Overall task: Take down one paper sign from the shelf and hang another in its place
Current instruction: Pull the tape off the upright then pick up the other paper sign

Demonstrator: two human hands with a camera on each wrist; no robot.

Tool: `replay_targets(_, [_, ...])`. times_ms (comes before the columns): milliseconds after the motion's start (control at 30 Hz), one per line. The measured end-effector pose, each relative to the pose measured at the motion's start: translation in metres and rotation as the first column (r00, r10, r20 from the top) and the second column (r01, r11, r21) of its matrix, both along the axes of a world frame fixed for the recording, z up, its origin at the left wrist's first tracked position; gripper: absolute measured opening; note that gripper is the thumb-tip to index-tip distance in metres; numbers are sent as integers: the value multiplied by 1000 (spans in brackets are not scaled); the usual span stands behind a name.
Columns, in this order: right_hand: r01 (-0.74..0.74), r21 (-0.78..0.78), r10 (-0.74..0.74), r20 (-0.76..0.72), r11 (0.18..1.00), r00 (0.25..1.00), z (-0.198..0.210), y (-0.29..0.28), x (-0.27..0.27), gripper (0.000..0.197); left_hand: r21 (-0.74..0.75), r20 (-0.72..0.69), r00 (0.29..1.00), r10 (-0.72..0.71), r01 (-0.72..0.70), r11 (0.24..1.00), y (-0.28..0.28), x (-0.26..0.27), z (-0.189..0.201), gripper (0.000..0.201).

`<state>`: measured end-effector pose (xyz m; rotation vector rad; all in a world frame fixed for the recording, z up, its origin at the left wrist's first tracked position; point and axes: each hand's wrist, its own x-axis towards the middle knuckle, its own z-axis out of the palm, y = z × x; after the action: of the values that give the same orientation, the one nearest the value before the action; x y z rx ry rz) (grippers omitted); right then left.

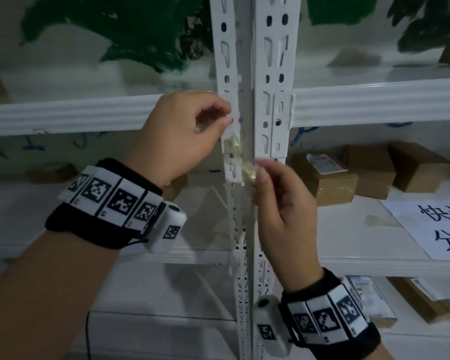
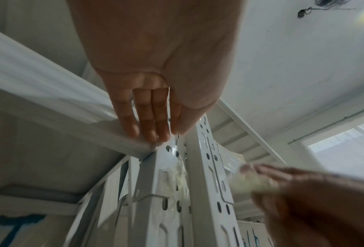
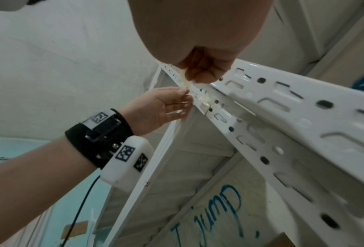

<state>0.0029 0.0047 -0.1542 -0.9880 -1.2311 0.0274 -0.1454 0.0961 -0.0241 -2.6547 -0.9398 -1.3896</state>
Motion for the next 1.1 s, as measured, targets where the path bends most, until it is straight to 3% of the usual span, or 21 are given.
replay_targets(67, [6, -144, 4, 66, 990, 998, -9, -2, -3, 18, -23, -16, 1000, -10, 10, 1000, 0, -3, 0, 19])
replay_targets(100, [-42, -284, 79, 119, 958, 990, -12, -2, -4, 19, -34, -30, 999, -18, 17, 999, 1, -5, 0, 18])
replay_targets(167, [-51, -547, 254, 301, 836, 919, -13, -2, -4, 25, -56, -76, 997, -31, 27, 998, 2, -7, -2, 17])
replay_targets(233, [32, -615, 318, 452, 788, 834, -12, -1, -5, 49, -62, -116, 992, -45, 38, 997, 4, -8, -6, 16])
replay_targets(300, [34, -550, 249, 432, 835, 867, -7, 2, -8, 53, -61, -119, 990, -74, 67, 996, 5, -7, -9, 16])
replay_targets(400, [102, -316, -21, 249, 943, 968, 3, 11, -18, 18, -36, -131, 986, -107, 104, 994, 7, -4, -10, 16])
replay_targets(467, [221, -151, -195, 170, 963, 966, 9, 20, -25, 15, -7, -146, 982, -123, 124, 992, 9, -3, -11, 16])
replay_targets(567, [359, -47, -351, 134, 932, 927, 18, 37, -33, 27, 31, -157, 977, -143, 150, 988, 14, -1, -11, 17])
replay_targets(700, [520, 33, -518, 159, 854, 840, 24, 52, -37, 22, 42, -169, 971, -166, 175, 984, 18, 2, -10, 19])
replay_targets(933, [665, 58, -662, 189, 744, 725, 23, 59, -41, 25, 54, -182, 965, -187, 200, 978, 22, 1, -16, 22])
replay_targets(1100, [645, 65, -646, 166, 761, 745, 21, 68, -45, 12, 84, -167, 970, -178, 194, 977, 26, 0, -18, 20])
